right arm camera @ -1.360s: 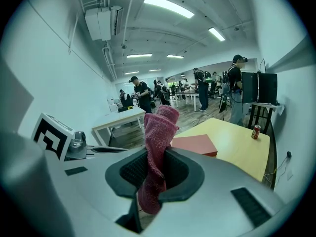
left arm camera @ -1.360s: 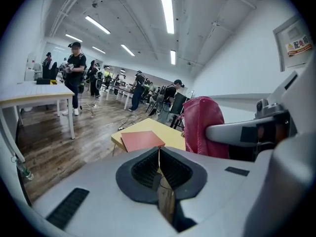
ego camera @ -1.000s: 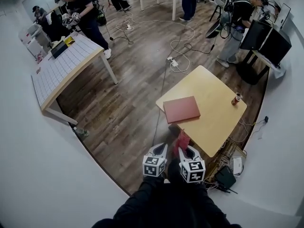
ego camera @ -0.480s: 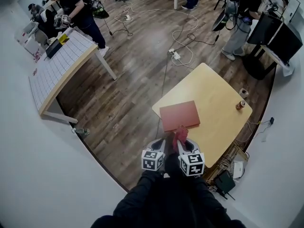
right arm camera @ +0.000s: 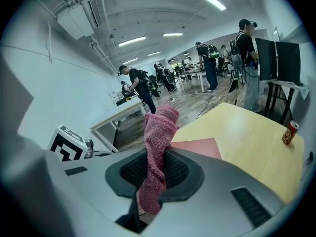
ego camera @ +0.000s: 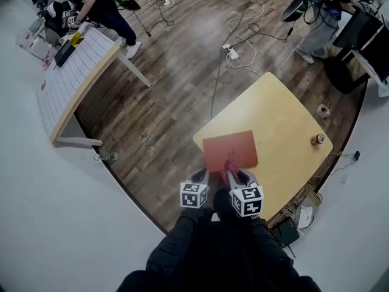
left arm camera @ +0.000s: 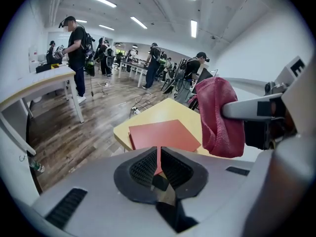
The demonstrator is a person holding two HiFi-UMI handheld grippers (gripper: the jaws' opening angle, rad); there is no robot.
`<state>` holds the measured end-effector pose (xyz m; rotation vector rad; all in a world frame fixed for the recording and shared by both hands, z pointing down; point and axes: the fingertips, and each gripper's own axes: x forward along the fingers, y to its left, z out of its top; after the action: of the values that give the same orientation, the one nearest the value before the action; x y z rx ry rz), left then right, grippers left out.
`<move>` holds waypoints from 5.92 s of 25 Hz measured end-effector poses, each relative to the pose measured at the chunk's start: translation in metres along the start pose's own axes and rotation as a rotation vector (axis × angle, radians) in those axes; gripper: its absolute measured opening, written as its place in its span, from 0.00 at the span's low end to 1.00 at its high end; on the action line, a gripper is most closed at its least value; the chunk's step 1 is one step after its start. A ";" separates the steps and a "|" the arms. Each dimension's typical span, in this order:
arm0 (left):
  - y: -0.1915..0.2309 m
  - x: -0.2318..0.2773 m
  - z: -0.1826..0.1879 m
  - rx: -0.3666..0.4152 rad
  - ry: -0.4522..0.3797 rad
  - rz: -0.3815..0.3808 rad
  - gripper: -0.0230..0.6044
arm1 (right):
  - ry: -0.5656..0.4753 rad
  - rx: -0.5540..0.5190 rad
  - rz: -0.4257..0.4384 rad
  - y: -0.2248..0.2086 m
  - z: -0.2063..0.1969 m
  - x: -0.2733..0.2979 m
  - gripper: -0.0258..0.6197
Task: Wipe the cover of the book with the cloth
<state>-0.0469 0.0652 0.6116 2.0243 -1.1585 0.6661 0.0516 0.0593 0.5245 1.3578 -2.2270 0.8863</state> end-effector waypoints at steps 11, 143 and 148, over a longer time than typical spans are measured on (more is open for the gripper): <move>0.026 0.053 -0.019 -0.118 0.089 0.068 0.18 | 0.085 -0.013 0.062 -0.040 -0.001 0.048 0.16; 0.043 0.098 -0.042 -0.226 0.219 -0.027 0.22 | 0.395 0.115 0.228 -0.041 -0.056 0.196 0.16; 0.044 0.098 -0.041 -0.223 0.222 -0.026 0.22 | 0.397 0.095 0.205 -0.054 -0.057 0.191 0.16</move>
<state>-0.0430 0.0311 0.7213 1.7288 -1.0262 0.6960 0.0122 -0.0433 0.6996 0.9011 -2.0534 1.2271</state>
